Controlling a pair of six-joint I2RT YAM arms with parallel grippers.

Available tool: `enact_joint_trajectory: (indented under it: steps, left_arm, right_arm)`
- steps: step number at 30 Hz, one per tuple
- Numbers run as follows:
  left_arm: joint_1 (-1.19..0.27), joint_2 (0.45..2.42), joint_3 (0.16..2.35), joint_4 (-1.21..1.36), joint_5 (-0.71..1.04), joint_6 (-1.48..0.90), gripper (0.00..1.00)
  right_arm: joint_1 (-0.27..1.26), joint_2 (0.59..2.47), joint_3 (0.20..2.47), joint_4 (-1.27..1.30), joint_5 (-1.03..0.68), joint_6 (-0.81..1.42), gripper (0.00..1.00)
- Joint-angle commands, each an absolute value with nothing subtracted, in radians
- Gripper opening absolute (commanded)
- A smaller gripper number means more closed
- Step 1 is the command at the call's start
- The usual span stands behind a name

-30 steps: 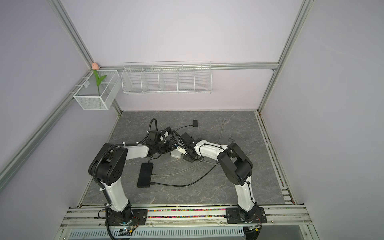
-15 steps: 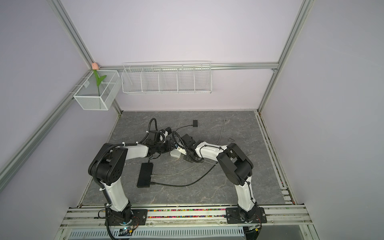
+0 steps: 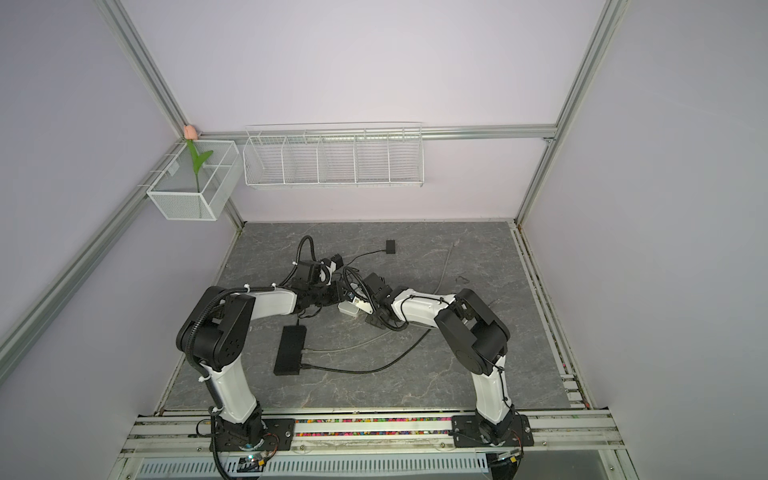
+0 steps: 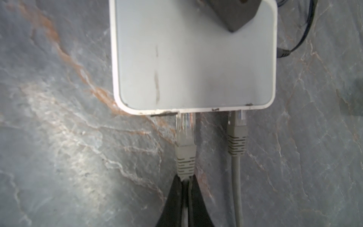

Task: Insert the plug into the switch port
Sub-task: 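Push the grey plug into the router's port with the right gripper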

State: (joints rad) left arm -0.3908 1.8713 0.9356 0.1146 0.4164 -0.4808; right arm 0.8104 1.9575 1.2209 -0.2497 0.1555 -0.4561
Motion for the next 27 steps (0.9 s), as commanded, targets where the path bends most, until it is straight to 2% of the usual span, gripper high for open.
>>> enact_joint_trajectory:
  steps: [1,16,27]
  left_arm:
    - [-0.405,1.906,0.924,-0.009,0.423,-0.454,0.3]
    - [-0.426,1.872,0.878,0.0,0.408,-0.468,0.3]
    - [-0.454,1.838,0.834,0.027,0.401,-0.486,0.3]
  right_arm:
    - [0.831,1.903,1.208,-0.125,0.081,-0.453,0.07]
    - [0.828,1.955,1.26,-0.14,0.11,-0.401,0.07]
    - [0.828,1.955,1.299,-0.124,0.049,-0.306,0.07]
